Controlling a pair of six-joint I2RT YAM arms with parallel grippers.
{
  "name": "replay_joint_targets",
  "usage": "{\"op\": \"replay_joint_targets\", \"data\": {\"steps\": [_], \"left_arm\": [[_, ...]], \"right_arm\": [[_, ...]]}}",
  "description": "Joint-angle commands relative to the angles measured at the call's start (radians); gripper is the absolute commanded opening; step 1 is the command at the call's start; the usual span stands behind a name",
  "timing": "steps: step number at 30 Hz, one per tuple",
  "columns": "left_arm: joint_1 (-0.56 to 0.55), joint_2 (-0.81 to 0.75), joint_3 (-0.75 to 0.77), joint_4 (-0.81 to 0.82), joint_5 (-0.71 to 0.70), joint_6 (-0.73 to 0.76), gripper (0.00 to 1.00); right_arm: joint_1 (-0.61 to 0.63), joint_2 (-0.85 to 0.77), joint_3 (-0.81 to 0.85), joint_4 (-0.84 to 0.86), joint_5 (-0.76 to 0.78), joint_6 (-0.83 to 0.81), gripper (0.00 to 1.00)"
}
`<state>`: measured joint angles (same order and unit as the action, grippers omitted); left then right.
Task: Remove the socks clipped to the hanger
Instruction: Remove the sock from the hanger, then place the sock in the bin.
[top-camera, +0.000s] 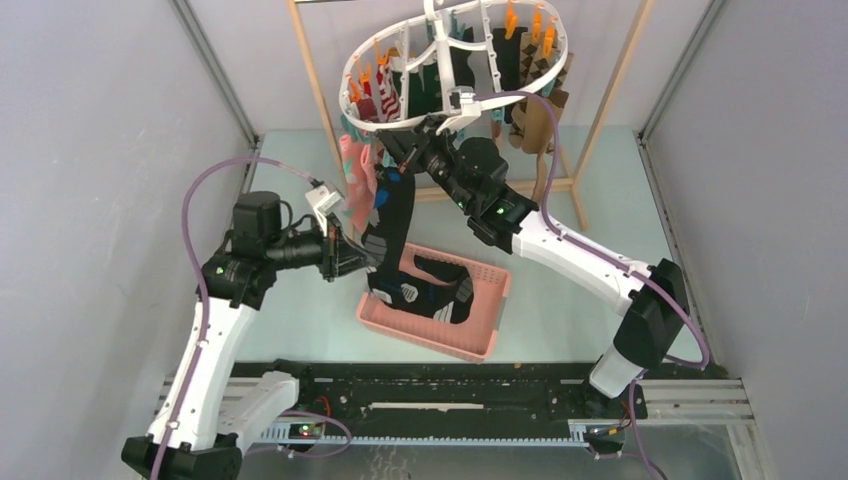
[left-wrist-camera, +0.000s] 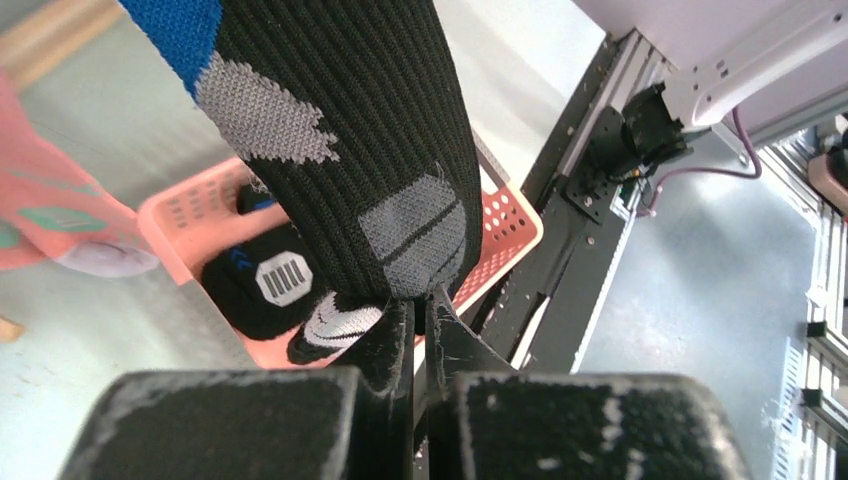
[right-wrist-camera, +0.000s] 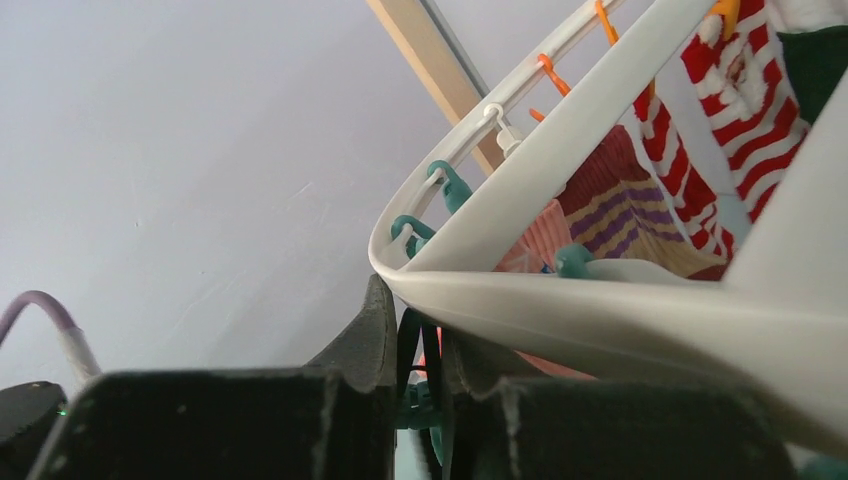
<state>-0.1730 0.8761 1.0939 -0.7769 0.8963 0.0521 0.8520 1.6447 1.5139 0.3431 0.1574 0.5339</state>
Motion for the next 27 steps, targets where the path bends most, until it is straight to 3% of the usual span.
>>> {"op": "replay_joint_targets", "data": {"steps": [1,4,9,15,17,22,27], "left_arm": [[-0.064,0.01,-0.07,0.027,-0.051,0.011,0.0],[-0.141,0.024,-0.119,0.044,-0.118,0.027,0.0],[-0.151,0.066,-0.067,0.071,-0.19,0.037,0.0],[-0.162,0.11,-0.068,0.153,-0.283,0.012,0.04],[-0.172,0.12,-0.088,0.156,-0.276,0.02,0.24],[-0.217,0.095,-0.156,0.082,-0.236,0.083,0.47],[-0.223,0.045,-0.165,-0.006,-0.227,0.134,0.75]], "right_arm": [[-0.014,-0.047,0.029,-0.053,-0.056,0.003,0.0],[-0.028,-0.07,0.01,-0.082,-0.077,-0.01,0.03],[-0.031,-0.107,-0.045,-0.101,-0.087,-0.024,0.24],[-0.026,-0.181,-0.151,-0.13,-0.075,-0.018,0.62],[-0.012,-0.209,-0.201,-0.146,-0.063,-0.024,0.7],[0.027,-0.261,-0.304,-0.187,-0.042,-0.016,0.81],[0.072,-0.301,-0.421,-0.197,-0.019,0.015,0.84]]}}
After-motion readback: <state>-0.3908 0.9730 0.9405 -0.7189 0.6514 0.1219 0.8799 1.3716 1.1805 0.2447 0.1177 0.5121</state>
